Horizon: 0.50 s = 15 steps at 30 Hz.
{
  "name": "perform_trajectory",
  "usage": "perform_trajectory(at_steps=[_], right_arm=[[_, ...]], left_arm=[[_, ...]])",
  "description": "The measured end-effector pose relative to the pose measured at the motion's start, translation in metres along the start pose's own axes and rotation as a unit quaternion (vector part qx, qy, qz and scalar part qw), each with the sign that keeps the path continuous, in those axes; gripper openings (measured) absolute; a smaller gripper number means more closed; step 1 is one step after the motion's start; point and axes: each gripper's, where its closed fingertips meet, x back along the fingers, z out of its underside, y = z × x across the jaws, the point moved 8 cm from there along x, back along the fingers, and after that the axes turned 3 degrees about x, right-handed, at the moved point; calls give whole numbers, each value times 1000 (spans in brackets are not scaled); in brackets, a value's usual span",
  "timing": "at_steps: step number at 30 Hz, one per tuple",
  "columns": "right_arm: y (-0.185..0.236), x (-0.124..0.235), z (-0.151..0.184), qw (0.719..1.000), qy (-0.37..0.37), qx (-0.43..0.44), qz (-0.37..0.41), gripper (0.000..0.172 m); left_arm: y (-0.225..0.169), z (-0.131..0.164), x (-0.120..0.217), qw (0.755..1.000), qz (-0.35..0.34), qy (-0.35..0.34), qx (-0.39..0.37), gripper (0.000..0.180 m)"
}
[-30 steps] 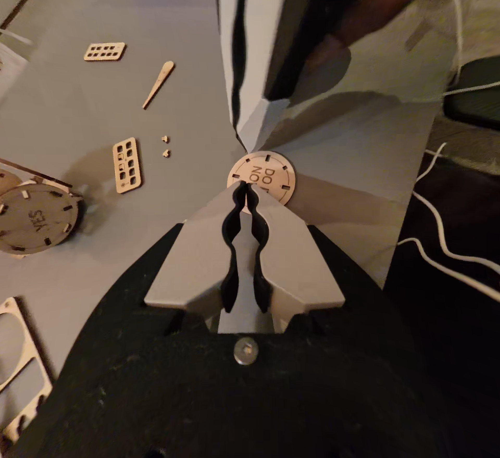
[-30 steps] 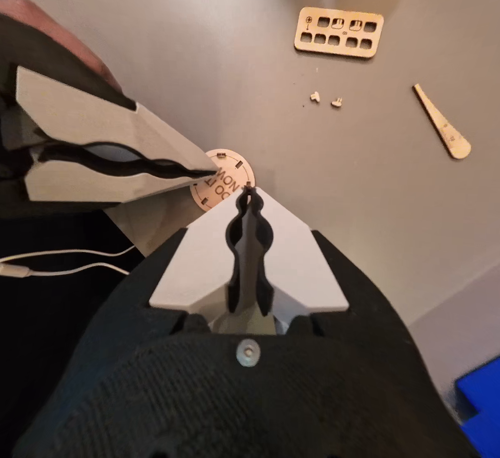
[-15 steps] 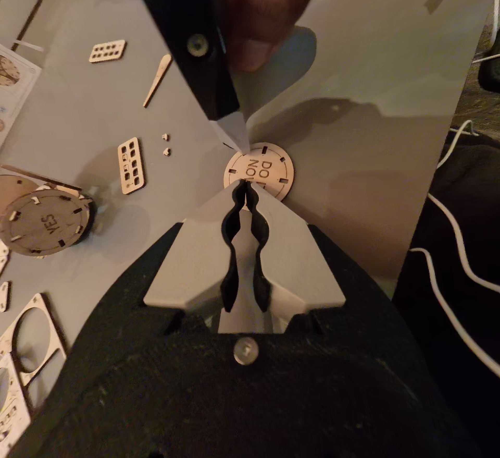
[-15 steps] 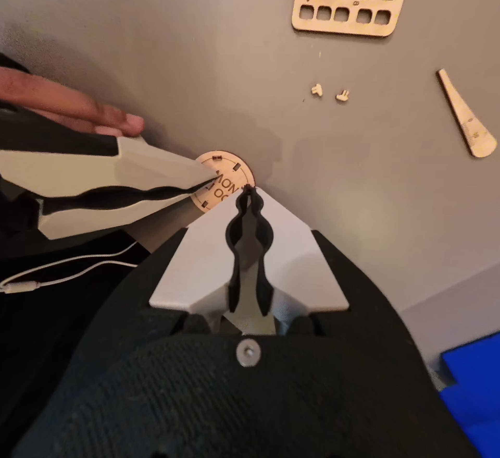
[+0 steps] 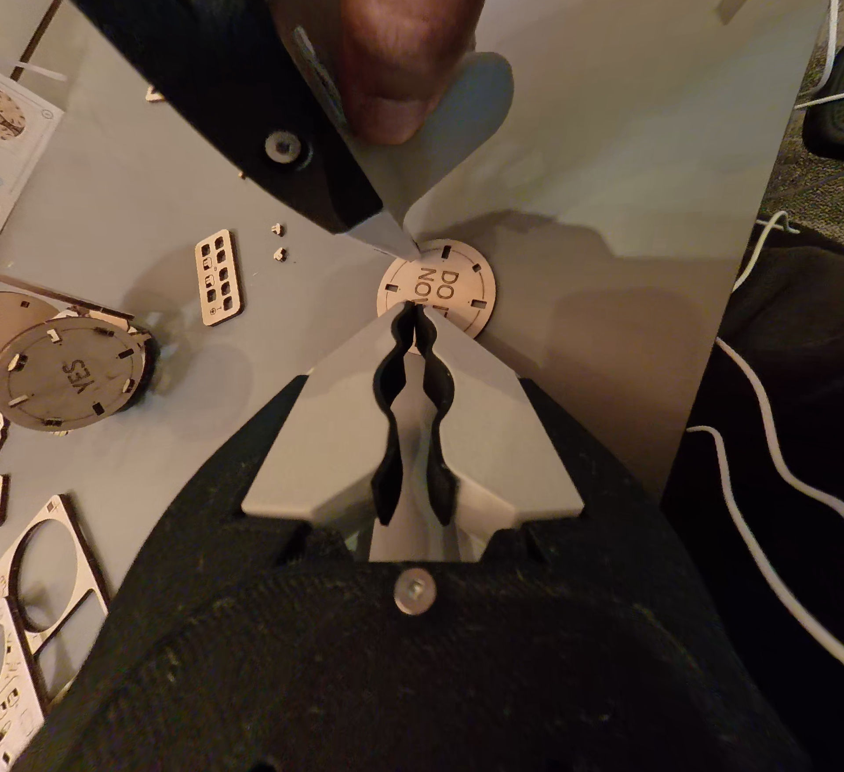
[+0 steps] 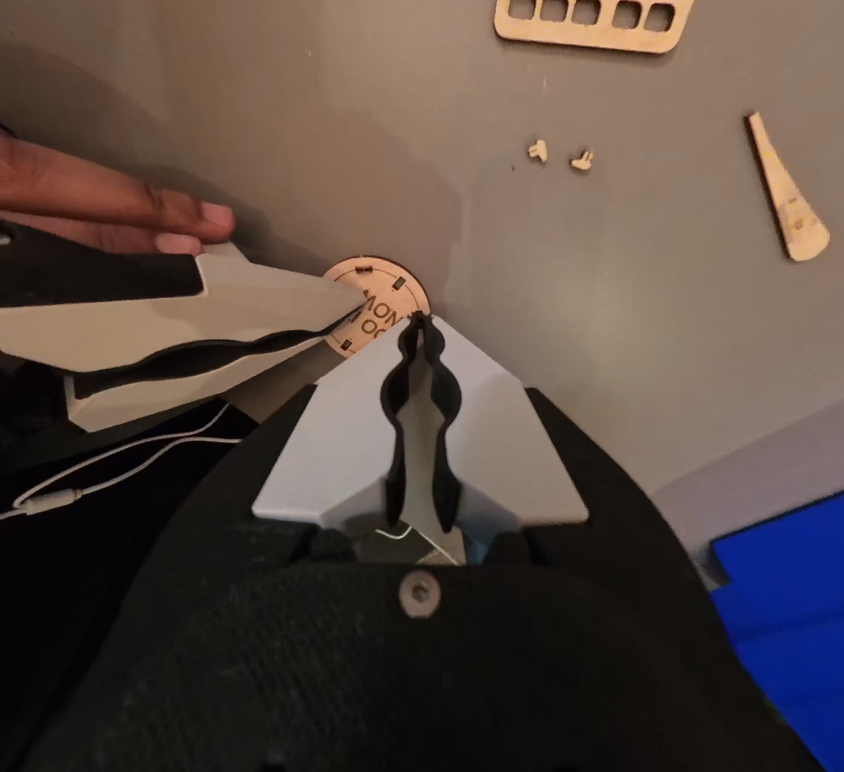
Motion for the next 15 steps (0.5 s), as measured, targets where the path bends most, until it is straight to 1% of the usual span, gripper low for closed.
perform_trajectory(at_steps=[6, 15], right_arm=[[3, -1, -2, 1000, 5, -3, 12, 1], [-3, -1, 0, 1000, -4, 3, -24, 0]], left_arm=[[1, 0, 0, 1000, 7, 0, 7, 0], [1, 0, 0, 1000, 10, 0, 9, 0]])
